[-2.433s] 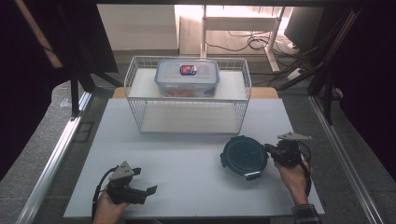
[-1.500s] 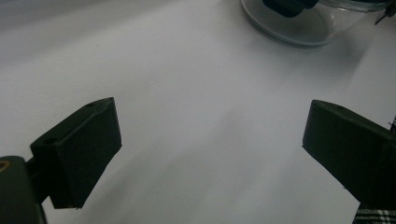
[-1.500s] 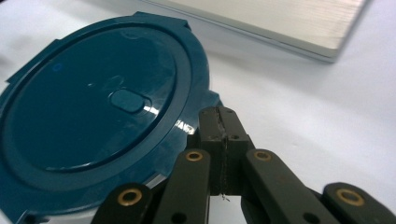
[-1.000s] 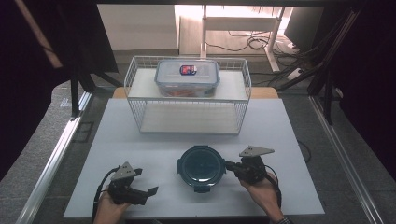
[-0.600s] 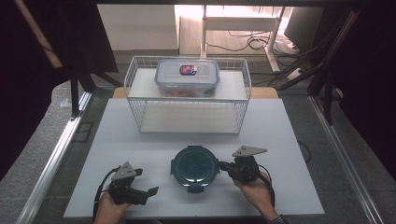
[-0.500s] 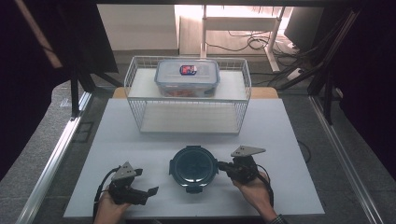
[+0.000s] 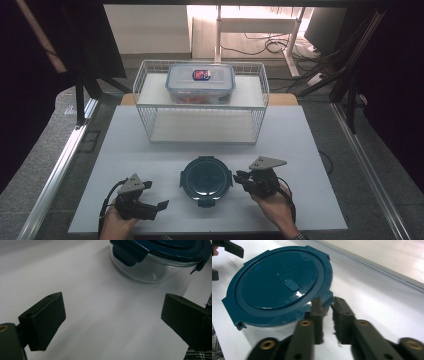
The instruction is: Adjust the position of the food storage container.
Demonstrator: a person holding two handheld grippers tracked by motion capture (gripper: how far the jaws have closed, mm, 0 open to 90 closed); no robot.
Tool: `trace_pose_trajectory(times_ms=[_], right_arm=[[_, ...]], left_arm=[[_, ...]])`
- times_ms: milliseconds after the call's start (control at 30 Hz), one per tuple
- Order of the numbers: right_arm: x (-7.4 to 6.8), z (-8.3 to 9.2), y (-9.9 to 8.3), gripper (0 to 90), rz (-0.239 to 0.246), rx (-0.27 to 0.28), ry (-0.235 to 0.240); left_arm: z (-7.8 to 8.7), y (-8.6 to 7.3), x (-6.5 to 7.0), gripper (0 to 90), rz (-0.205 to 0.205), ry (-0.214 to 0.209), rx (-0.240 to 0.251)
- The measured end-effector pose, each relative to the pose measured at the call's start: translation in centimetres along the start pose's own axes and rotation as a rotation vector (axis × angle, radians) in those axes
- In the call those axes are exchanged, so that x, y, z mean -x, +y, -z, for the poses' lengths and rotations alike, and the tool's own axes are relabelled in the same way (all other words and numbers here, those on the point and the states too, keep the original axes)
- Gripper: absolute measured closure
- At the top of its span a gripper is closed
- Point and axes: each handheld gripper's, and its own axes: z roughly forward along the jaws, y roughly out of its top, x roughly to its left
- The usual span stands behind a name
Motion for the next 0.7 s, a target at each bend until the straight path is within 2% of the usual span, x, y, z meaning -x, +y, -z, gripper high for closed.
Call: trace_pose_trajectory(times_ms=[200, 300, 400, 500, 567, 700], right_arm=[[0.6, 1.4, -1.1, 36.0, -0.029, 0.026, 0.015], [0.5, 1.7, -1.4, 21.9, -0.015, 0.05, 0.003], [0.0, 2.1, -1.7, 11.2, 0.011, 0.069, -0.016], [-0.5, 2.2, -2.2, 4.8, 0.037, 0.06, -0.034], [-0.7, 2.3, -2.7, 3.2, 0.051, 0.056, -0.028], [-0.7, 2.4, -3.6, 1.6, 0.024, 0.063, 0.01]], left_arm=[[0.2, 0.1, 0.4, 3.9, -0.019, 0.04, -0.009], [0.3, 0.2, 0.9, 3.0, -0.051, 0.065, -0.014], [0.3, 0.1, 1.0, 2.2, -0.062, 0.069, -0.012], [0.6, 0.0, 1.0, 1.6, -0.054, 0.067, 0.002], [0.7, -0.1, 0.9, 1.4, -0.045, 0.062, 0.012], [0.8, -0.2, 0.8, 1.2, -0.038, 0.055, 0.017]])
